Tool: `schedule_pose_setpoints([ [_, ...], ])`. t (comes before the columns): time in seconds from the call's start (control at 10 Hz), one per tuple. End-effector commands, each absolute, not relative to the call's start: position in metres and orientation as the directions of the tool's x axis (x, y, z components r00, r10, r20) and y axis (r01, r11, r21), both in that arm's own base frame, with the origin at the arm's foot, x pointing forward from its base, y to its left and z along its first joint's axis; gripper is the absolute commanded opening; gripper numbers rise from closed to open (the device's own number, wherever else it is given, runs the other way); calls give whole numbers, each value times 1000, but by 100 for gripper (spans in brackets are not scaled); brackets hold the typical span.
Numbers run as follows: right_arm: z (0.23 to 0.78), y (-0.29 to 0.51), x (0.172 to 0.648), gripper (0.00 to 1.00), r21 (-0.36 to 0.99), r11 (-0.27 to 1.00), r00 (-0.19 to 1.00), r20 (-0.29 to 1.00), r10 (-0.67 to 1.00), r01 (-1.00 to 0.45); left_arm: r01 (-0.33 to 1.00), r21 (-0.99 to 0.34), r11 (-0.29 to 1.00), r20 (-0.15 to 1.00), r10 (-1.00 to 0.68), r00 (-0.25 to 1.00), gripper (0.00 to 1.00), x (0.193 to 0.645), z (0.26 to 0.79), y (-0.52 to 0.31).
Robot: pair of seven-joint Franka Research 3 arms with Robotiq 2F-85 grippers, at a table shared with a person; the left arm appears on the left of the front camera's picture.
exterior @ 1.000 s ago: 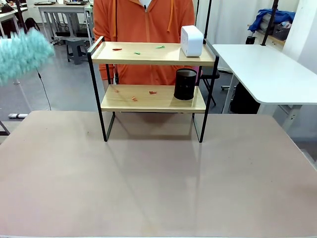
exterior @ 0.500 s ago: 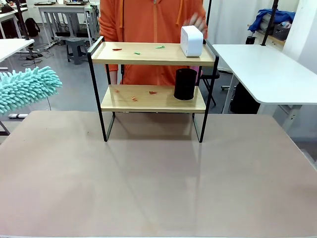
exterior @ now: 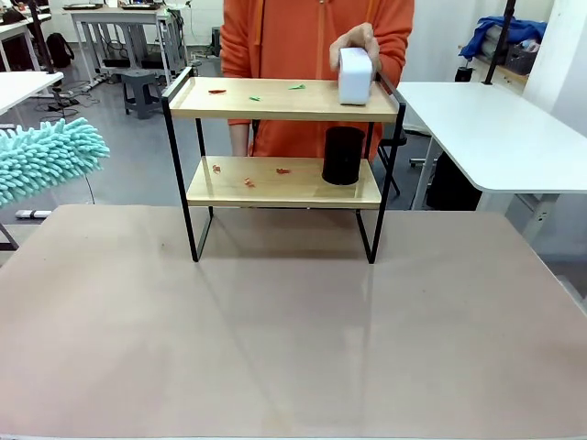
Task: Clean the shelf.
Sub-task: Clean the specific tier of the Shelf with the Duster once objects are removed.
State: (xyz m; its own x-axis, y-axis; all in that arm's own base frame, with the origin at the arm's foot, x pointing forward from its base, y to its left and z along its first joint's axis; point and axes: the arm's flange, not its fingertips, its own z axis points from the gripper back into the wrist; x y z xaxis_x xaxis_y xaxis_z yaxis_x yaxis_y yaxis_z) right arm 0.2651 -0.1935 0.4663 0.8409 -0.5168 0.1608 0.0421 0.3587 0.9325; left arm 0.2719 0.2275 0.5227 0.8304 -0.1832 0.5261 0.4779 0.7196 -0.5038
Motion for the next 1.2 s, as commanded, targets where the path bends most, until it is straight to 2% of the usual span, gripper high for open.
schedule_pose_setpoints([
  [0.0,467,-193,267,100,935,353,834,189,-518,7,472,-499,726,520,-185,834,0,270,525,228],
  [0.3,467,-193,267,100,935,353,834,189,-518,7,472,-499,726,520,-185,834,0,270,525,228],
  [0.4,467,-193,267,100,935,353,834,189,-518,7,481,-504,718,526,-186,830,12,273,523,227],
  [0.5,467,-193,267,100,935,353,834,189,-518,7,457,-496,738,551,-140,823,12,274,537,219],
  [0.7,467,-193,267,100,935,353,834,189,-518,7,462,-530,711,654,-4,757,12,283,609,201],
  [0.8,467,-193,267,100,935,353,834,189,-518,7,503,-500,705,690,-26,723,12,289,644,180],
  [0.9,467,-193,267,100,935,353,834,189,-518,7,617,-442,651,699,-180,692,12,298,671,146],
  [1.1,467,-193,267,100,935,353,834,189,-518,7,574,-404,712,669,-198,717,12,326,678,99],
])
